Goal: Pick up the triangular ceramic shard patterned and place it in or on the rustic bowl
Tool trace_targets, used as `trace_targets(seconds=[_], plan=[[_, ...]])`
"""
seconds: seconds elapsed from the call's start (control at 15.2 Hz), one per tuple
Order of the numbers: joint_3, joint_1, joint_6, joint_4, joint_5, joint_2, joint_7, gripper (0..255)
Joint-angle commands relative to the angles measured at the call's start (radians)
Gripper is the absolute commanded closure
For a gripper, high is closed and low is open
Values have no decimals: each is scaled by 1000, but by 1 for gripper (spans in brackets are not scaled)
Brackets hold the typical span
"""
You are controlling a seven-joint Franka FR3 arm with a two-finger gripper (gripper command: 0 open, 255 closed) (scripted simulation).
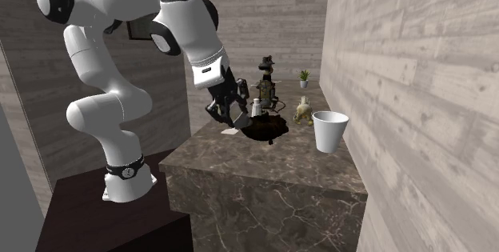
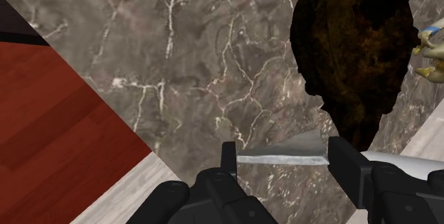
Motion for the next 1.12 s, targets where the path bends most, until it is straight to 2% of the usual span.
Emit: trace_targets(seconds=[0.0, 0.59, 1.06], plan=[[-2, -2, -25, 19, -8, -8, 14, 255], [-11, -10, -124, 108, -36, -28, 65, 255], [134, 57, -44, 133, 22, -13, 224, 255]])
